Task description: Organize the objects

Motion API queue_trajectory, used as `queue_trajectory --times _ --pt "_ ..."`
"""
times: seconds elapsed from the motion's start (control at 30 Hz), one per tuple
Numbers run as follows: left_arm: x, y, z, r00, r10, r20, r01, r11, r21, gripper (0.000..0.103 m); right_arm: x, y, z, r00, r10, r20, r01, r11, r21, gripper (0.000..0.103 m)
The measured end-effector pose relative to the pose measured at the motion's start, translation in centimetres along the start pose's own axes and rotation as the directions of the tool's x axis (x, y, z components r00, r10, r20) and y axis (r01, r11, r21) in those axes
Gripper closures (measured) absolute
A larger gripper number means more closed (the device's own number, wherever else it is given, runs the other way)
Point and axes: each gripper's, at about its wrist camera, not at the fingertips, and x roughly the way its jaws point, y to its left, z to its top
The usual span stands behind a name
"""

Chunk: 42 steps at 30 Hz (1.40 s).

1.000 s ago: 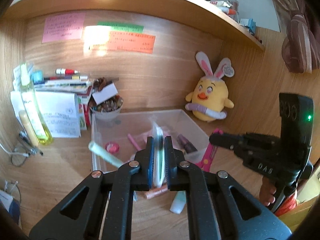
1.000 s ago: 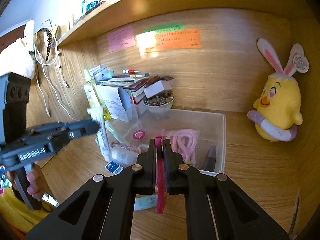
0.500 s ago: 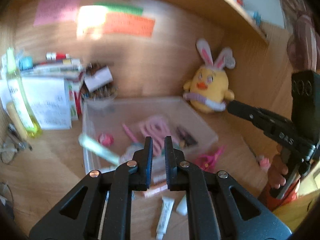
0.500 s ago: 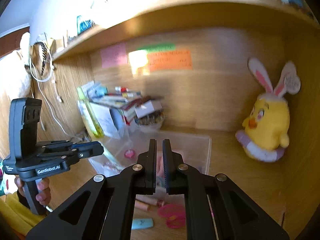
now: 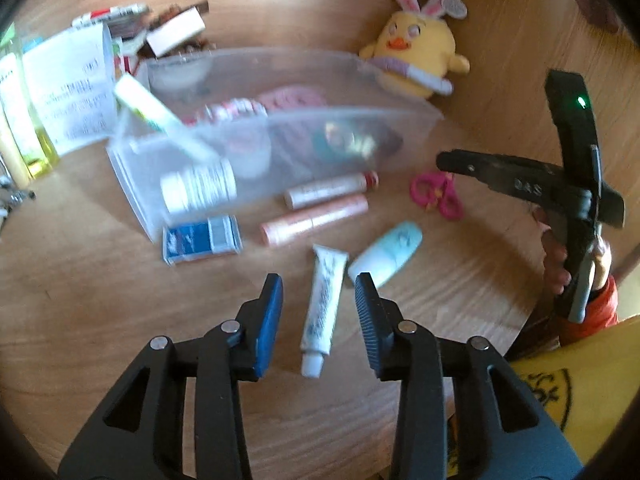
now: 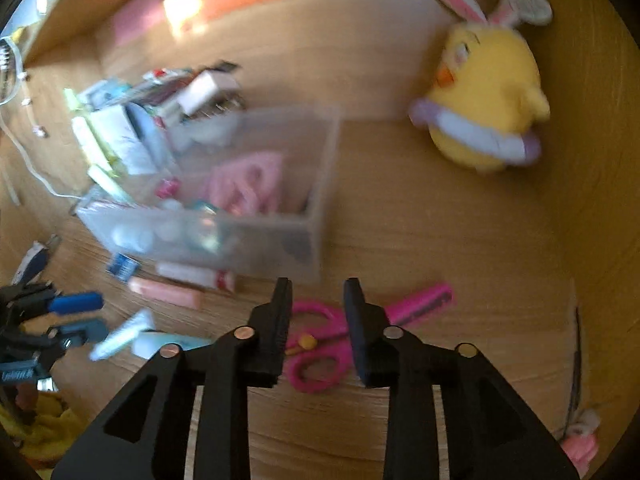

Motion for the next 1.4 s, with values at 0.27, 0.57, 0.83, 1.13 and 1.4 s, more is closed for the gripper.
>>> queue_trajectory --times 0.27,0.57,0.83,1.13,1.4 --pt "0.5 -0.1 -1.1 0.996 0.092 -0.003 -0.092 0.996 0.003 0.062 1.3 2.4 -2.0 0.997 0.058 -0.056 -0.062 0.995 -0.075 0.078" --pt "0.3 0.6 -1.0 0.996 0.088 -0.001 -0.088 0.996 -0.022 0.062 -1.4 1.6 -4.2 0.972 0.176 -0.159 -0.191 0.978 -0.086 0.078" --pt "0.5 0.9 -0.8 0.997 0.077 0.013 -0.076 0.996 -0.046 0.077 -3.1 -2.3 -4.2 0.993 0.063 -0.097 -0.055 0.995 0.086 0.058" --pt "-0.1 1.0 -1.6 0.995 0.096 0.026 -0.096 0.995 -0.027 0.087 -0.5 -0.9 -3.2 0.997 0.003 -0.081 0.006 0.993 0.116 0.055" --pt "-0.5 2.1 -1.9 0.996 0.087 0.031 -0.086 0.995 -0.056 0.085 -0.5 1.7 -4.3 0.997 -0.052 -0.053 0.05 0.998 -0.044 0.076"
